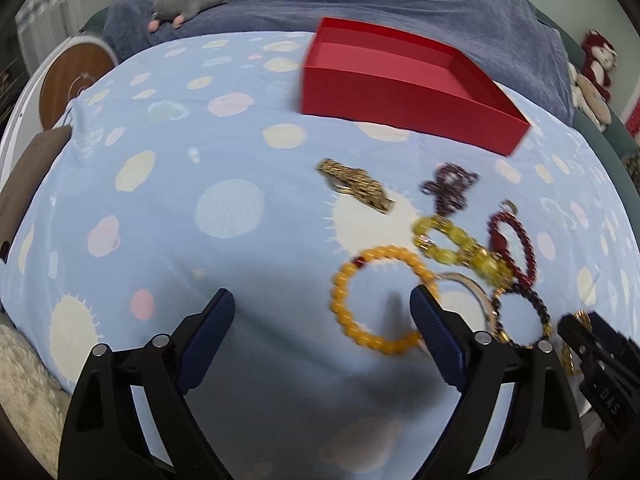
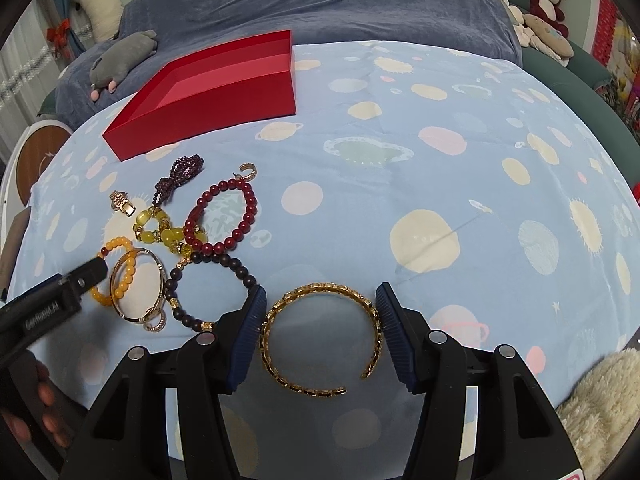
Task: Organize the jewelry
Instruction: 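Carry both bracelets into the red tray and open both tools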
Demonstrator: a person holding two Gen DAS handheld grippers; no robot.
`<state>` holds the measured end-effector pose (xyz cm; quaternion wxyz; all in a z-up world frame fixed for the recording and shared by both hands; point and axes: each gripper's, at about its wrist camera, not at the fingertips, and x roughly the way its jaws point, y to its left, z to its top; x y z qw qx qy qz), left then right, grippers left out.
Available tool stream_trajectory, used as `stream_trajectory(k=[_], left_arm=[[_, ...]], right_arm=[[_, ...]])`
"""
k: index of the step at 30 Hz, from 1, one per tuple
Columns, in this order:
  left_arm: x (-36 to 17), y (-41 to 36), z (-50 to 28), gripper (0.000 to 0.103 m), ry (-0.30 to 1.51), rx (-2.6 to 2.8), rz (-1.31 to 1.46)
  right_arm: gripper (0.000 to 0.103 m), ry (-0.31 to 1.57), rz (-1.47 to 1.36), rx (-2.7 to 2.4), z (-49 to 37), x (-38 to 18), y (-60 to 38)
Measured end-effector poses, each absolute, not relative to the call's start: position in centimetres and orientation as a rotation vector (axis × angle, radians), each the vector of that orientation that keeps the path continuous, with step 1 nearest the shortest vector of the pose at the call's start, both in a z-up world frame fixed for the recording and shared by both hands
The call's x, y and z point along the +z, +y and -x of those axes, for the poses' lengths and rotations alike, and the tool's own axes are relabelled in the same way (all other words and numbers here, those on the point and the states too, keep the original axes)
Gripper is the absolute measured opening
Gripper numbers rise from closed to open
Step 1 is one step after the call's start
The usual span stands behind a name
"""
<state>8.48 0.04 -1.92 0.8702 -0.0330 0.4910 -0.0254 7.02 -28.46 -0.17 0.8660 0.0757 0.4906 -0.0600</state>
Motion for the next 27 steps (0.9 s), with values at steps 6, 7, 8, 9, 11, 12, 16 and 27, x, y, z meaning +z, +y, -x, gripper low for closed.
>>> stream_trajectory(k=[6, 7, 8, 9, 11, 12, 16, 27], left_arm=[[-2.2, 1.3, -9.1, 0.071, 1.027, -0.037, 0.083], [-2.2, 1.0, -9.0, 0.07, 1.027, -0.043, 0.065], [-2.3, 0.6, -8.8, 0.07, 1.026, -0.051, 0.041], [-2.3, 0.3, -8.8, 0.066, 1.027, -0.059, 0.026], [-2.2, -0.4, -8.8, 0.053, 1.021, -0.079, -0.007], [-2.1, -0.7, -8.7, 0.043, 1.019, -0.087, -0.019], [-1.9, -1.0, -8.8, 0.01, 1.024, -0.143, -0.013], [3.7, 0.2, -7.3, 0.007, 0.926, -0.228, 0.113]], right_arm=[[0.055, 1.028, -0.162, -0.118, -7.1, -0.2, -28.3], [0.055, 1.029, -0.161, -0.116, -7.1, -0.3, -28.3], [0.055, 1.031, -0.159, -0.115, -7.1, -0.3, -28.2], [0.055, 1.033, -0.158, -0.113, -7.1, -0.3, -28.2], [0.055, 1.032, -0.155, -0.109, -7.1, -0.3, -28.0], [0.055, 1.031, -0.152, -0.107, -7.0, -0.2, -27.9], [0.055, 1.025, -0.146, -0.099, -6.8, 0.1, -27.7], [0.055, 0.975, -0.173, -0.049, -5.4, 2.8, -27.0]])
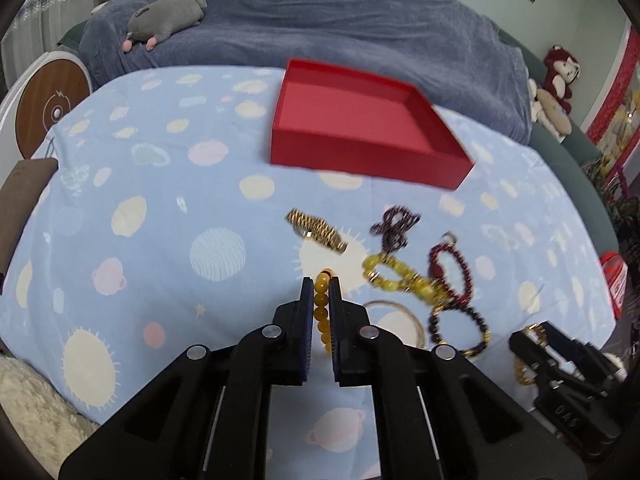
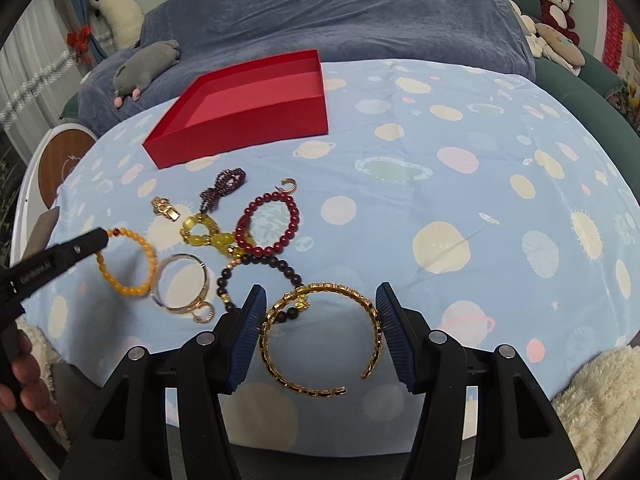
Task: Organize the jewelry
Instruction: 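Carry both bracelets into the red tray and open both tools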
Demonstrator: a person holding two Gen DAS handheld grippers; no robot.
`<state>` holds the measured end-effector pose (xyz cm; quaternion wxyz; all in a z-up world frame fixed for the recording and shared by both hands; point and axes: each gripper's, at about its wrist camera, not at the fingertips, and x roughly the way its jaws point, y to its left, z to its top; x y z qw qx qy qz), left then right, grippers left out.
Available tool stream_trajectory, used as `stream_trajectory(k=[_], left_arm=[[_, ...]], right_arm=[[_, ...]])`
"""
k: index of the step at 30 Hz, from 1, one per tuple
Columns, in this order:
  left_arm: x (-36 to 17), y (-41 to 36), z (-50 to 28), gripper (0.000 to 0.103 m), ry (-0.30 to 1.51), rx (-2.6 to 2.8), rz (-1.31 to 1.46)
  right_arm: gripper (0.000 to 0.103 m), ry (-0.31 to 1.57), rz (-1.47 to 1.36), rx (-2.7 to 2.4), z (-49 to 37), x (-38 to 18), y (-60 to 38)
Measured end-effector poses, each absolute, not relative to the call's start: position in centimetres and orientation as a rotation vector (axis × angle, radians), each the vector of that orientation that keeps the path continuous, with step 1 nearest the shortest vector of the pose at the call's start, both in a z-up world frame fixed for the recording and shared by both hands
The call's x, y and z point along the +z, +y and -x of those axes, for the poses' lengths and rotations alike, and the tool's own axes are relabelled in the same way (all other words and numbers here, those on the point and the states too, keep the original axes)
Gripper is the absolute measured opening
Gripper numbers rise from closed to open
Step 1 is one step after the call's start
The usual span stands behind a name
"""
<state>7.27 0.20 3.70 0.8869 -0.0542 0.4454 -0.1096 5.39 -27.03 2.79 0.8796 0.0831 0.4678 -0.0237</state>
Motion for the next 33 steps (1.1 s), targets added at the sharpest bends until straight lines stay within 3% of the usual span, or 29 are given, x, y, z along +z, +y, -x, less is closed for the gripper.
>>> stream_trajectory(k=[13, 23, 33], left_arm=[[10.1, -0.3, -9.4, 0.007, 0.839, -0.294, 0.174], [11.9, -1.9, -19.6, 0.007, 0.814, -0.304, 0.169], [10.7, -3.4, -31.5, 0.007, 0.809, -0.279, 0.156]], right_arm=[[0.055, 0.903, -0.198, 0.011, -8.3, 6.5, -26.9], [0.055, 0.818, -0.209, 0.077, -20.3, 10.6, -27.5], [0.055, 0.834, -0.234, 0.065, -32.6, 8.9, -27.7]])
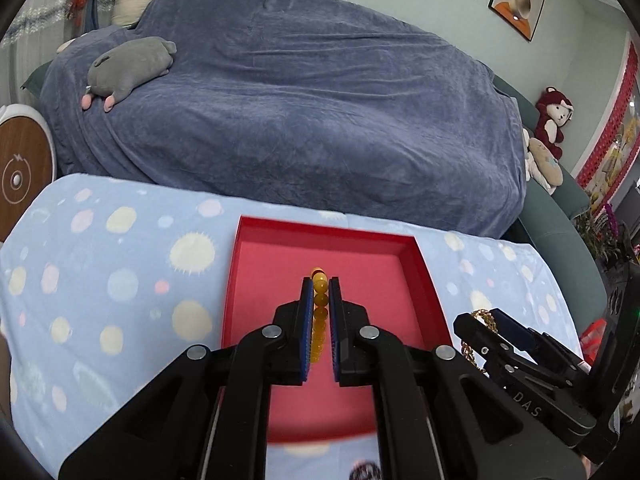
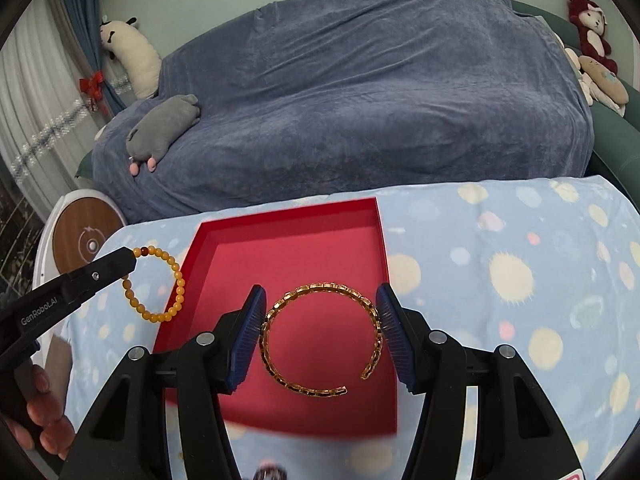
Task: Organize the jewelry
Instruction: 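Carry both bracelets into the red tray and open both tools, then move the left tool to the rose-gold bangle while the right tool reaches the black bead bracelet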
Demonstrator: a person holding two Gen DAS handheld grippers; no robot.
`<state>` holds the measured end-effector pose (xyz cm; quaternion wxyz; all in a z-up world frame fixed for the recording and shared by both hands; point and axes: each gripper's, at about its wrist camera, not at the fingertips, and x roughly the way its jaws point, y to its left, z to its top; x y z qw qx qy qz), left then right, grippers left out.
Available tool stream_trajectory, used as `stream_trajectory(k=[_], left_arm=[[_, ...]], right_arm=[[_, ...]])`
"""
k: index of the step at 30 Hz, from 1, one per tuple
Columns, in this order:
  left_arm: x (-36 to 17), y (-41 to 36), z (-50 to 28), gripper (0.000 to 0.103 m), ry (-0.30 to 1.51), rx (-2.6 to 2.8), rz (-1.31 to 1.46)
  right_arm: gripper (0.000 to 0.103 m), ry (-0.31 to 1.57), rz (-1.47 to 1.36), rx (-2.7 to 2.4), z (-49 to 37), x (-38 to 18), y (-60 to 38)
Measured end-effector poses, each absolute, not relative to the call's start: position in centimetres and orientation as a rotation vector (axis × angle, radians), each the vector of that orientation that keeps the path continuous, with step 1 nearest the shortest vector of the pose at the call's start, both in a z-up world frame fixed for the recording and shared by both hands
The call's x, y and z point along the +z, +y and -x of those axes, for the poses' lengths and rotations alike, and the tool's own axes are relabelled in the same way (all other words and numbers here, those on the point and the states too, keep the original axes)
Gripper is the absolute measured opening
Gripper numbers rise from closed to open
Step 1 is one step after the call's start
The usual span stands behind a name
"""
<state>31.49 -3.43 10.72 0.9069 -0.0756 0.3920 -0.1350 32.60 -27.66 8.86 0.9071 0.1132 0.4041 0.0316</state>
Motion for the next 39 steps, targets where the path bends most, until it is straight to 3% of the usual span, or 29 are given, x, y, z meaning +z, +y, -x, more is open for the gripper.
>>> stream_trajectory(k=[12, 13, 15, 17, 31, 39], left_arm=[[6.3, -4.9, -38.3, 0.009, 0.884, -0.243, 0.134], [6.2, -4.8, -38.3, 0.012, 0.887, -0.238, 0.133], [6.2, -4.5, -38.2, 0.036, 0.874, -0.223, 0.129], [6.5, -4.0, -37.5, 0.048, 0.844, -0.204, 0.128], [8.8, -0.8, -28.7, 0.049, 0.831, -0.184, 0.154], [7.3, -0.3, -20.8, 0.05, 0.883, -0.204, 0.112]], right_arm=[[0.057, 0.893, -0.187, 0.049, -40.3, 5.3, -26.6], [0.06, 0.896, -0.185, 0.044, -40.4, 5.2, -26.6], [0.063, 0.891, -0.179, 0.035, -40.4, 5.2, -26.6], [0.064, 0.879, -0.182, 0.036, -39.7, 5.4, -26.8], [0.064, 0.838, -0.152, 0.038, -27.9, 8.7, -27.8], [0.064, 0.88, -0.148, 0.03, -19.8, 8.1, -27.9]])
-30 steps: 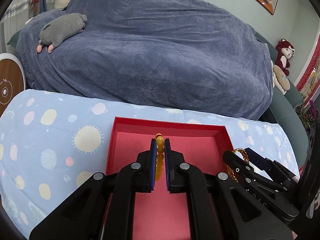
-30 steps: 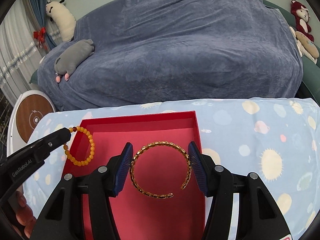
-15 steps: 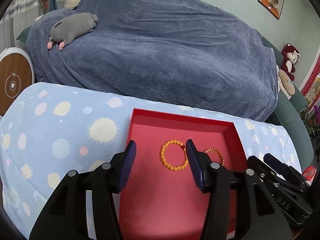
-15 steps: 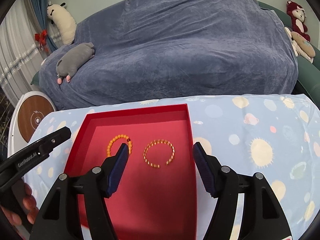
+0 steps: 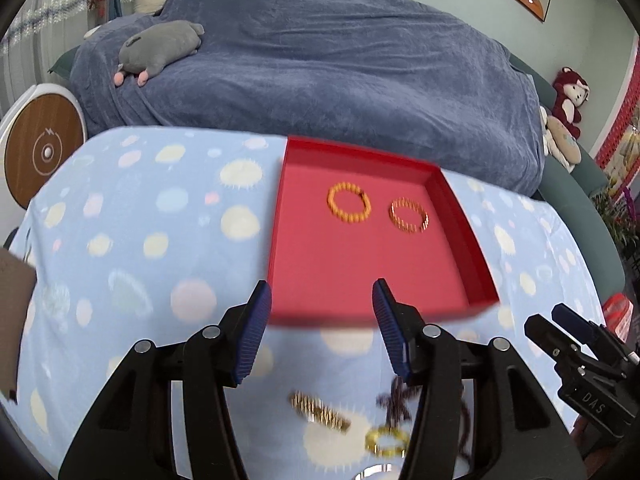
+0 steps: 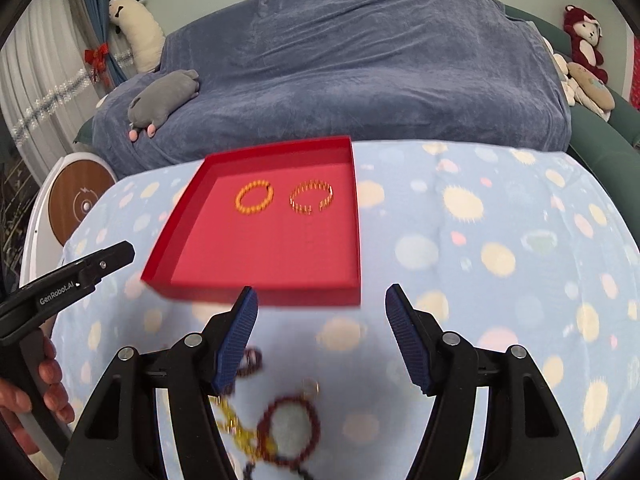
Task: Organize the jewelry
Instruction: 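Move the left tool to the rose-gold bangle while the right tool reaches the black bead bracelet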
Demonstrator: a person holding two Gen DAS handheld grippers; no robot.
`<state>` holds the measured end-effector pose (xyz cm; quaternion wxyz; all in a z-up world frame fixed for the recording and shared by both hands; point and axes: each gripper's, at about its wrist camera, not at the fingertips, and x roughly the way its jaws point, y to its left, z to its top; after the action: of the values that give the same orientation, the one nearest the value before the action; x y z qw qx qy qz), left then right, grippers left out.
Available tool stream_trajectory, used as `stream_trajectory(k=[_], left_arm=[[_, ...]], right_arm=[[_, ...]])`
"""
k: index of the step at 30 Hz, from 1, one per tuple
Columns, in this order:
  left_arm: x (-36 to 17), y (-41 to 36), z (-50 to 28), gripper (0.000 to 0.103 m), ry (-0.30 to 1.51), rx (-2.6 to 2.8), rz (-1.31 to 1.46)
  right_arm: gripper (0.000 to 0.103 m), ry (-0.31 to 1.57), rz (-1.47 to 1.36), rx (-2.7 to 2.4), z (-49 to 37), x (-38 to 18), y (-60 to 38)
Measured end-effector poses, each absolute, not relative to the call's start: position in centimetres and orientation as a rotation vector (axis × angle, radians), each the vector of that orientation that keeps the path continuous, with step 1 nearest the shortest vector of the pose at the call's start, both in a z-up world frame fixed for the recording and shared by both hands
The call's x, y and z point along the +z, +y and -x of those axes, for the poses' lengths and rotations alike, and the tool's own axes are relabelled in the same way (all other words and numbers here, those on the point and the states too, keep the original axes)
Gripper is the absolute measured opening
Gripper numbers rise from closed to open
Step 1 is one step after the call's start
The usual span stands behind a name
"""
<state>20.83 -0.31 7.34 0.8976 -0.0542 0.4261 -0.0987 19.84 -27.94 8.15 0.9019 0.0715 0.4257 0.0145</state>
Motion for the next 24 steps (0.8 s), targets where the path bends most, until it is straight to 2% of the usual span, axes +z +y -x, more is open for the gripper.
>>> stream_trajectory(k=[11, 16, 19, 24], left_arm=[[2.7, 0.6, -12.2, 0.05, 1.0, -0.191, 0.118], [1.6, 0.3, -10.1, 0.05, 1.014, -0.188, 0.105], [1.0, 0.0, -9.2, 0.05, 1.016, -0.186, 0.079], [0.1, 0.0, -8.7, 0.05, 1.034, -0.183, 0.104]], right_arm=[[0.062, 0.992, -0.152, -0.004, -11.0, 4.0, -27.4], [0.05, 1.027, -0.13, -0.01, -9.4, 2.1, -26.9], [0.04, 1.053, -0.128, -0.01, -9.0, 0.9, -26.5], [0.038, 1.065, -0.133, -0.013, -9.0, 0.1, -26.1]])
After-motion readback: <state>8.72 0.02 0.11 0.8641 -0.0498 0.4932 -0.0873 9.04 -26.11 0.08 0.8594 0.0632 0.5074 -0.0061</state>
